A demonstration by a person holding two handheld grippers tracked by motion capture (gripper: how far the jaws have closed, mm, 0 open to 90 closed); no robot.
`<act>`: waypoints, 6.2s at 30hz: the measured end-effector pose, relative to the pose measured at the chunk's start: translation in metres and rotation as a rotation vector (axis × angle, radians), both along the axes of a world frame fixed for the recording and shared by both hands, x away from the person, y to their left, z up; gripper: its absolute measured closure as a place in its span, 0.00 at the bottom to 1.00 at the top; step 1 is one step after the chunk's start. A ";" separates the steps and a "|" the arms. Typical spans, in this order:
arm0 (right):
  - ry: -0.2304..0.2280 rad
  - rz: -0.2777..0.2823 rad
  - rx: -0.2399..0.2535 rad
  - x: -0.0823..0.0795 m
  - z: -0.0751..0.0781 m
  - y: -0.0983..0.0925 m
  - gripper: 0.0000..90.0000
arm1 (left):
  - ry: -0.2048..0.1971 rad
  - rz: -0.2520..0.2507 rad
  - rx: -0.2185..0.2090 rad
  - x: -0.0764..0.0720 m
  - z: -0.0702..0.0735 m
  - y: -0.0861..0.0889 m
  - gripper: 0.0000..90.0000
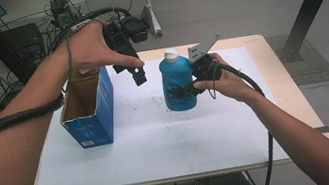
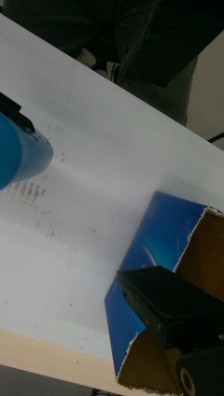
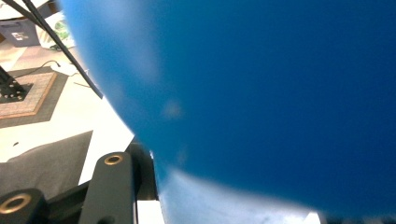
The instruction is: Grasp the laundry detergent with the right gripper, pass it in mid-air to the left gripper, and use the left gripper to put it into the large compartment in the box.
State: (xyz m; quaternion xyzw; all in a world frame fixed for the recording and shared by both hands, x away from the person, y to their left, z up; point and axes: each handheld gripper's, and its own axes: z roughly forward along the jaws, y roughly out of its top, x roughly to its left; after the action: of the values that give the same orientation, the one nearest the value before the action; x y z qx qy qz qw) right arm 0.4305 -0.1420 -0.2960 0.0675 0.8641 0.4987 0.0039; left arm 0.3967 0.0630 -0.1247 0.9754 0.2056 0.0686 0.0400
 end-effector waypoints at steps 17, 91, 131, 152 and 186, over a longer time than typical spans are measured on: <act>-0.003 0.092 0.029 0.003 0.000 0.048 0.48 | 0.020 -0.081 0.039 0.005 0.002 -0.007 0.06; -0.037 0.192 0.099 -0.012 0.014 0.086 0.48 | 0.095 -0.155 0.080 0.003 -0.023 -0.016 0.06; -0.039 0.188 0.096 -0.014 0.015 0.084 0.48 | 0.086 -0.165 0.075 0.002 -0.024 -0.015 0.06; -0.039 0.186 0.095 -0.013 0.016 0.083 0.48 | 0.084 -0.163 0.080 0.001 -0.023 -0.013 0.07; -0.038 0.189 0.102 -0.012 0.016 0.084 0.48 | 0.089 -0.165 0.076 0.003 -0.026 -0.012 0.07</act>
State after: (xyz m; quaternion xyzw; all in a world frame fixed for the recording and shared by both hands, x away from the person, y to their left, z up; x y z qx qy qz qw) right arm 0.4180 -0.0583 -0.2796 -0.0234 0.8400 0.5412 -0.0302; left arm 0.4001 0.0506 -0.1512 0.9919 0.1235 0.0293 -0.0006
